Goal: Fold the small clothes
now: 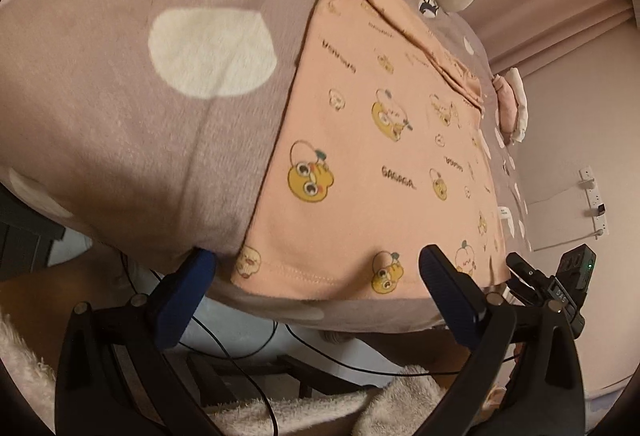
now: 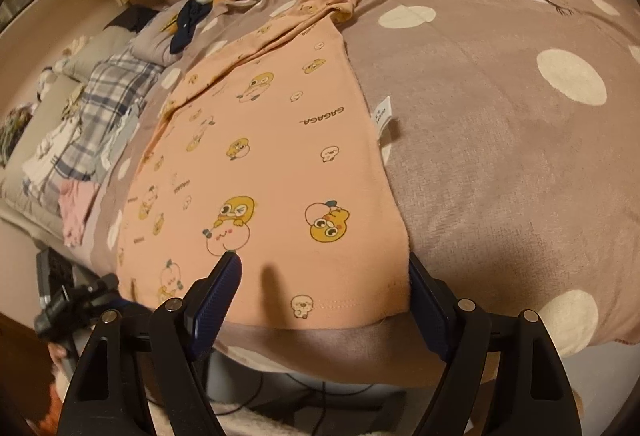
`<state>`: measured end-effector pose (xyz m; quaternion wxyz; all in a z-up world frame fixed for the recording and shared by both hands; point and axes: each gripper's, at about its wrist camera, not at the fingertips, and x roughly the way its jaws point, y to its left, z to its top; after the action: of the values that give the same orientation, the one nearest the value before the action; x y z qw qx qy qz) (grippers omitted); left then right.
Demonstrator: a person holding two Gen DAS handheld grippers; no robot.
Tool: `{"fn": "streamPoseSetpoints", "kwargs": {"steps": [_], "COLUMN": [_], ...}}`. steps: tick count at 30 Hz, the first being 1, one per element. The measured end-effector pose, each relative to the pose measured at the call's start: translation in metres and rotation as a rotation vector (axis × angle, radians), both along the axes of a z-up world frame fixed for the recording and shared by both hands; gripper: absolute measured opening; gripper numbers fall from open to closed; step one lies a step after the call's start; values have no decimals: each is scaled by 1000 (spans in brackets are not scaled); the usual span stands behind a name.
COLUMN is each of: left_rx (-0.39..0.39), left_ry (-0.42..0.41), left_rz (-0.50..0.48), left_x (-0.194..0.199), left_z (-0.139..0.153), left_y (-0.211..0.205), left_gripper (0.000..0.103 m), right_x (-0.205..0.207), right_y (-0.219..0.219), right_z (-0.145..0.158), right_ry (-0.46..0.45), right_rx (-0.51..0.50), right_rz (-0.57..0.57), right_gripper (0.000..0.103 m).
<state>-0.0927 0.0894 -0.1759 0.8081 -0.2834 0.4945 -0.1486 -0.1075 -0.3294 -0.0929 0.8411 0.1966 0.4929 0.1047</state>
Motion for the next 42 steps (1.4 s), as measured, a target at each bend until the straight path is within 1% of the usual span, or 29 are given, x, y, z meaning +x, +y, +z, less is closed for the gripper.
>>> {"fn": "streamPoseSetpoints", "kwargs": {"steps": [3,7,9,11,13,17,18,19,20,21,22,23,24,25,26,30,33,37,39,40,42], "left_rx": [56,173,207,220,227,287,296,311,324,357,379,384,361,338,318,270,243,106,57,35,39], "left_ry": [-35,-114,-153,-181,-188,-191,-196,-198,-195,-190,-186,-183,-188,-189,-184,-150,-151,-134,-131,-131,-149], "left_rz": [-7,-34,-44,-38,-42,-47,-46,-39,-31,-16,-6,-2,-7,-12,-14,3,-4,-9,-2,3,12], "left_x": [1,-1,-1,2,7,14,14,14,14,14,14,14,13,13,14,17,17,19,23,26,31], "left_z": [5,16,19,20,19,17,17,17,17,17,17,17,18,19,19,23,27,34,38,40,48], "left_y": [-5,-18,-21,-25,-30,-43,-44,-45,-45,-45,-44,-42,-39,-37,-34,-30,-31,-26,-23,-22,-22], "left_gripper": [100,92,88,83,74,69,63,55,50,36,25,24,21,13,11,8,8,7,7,7,7], "right_x": [-1,0,1,0,0,0,0,0,0,-1,-1,-2,-2,-3,-4,-5,-7,-8,-7,-5,0], "right_y": [0,0,3,7,14,24,25,24,22,19,15,12,9,6,3,1,3,0,-2,-3,-3], "right_z": [0,-1,-1,0,0,-1,-1,-1,-2,-2,-3,-4,-5,-6,-6,-5,0,8,11,13,18], "right_ry": [-2,-10,-13,-18,-23,-29,-29,-29,-29,-28,-24,-20,-19,-23,-26,-29,-59,-105,-118,-122,-128], "right_rx": [-2,26,45,55,51,-3,-15,-23,-23,-20,-18,-17,-15,-3,11,39,59,140,177,191,182], "right_rz": [0,-2,1,12,32,47,44,38,28,17,-1,-15,-27,-38,-48,-66,-63,-45,-47,-49,-50], "right_gripper": [82,82,82,82,77,70,65,57,52,40,29,24,16,11,10,10,8,8,8,8,8]}}
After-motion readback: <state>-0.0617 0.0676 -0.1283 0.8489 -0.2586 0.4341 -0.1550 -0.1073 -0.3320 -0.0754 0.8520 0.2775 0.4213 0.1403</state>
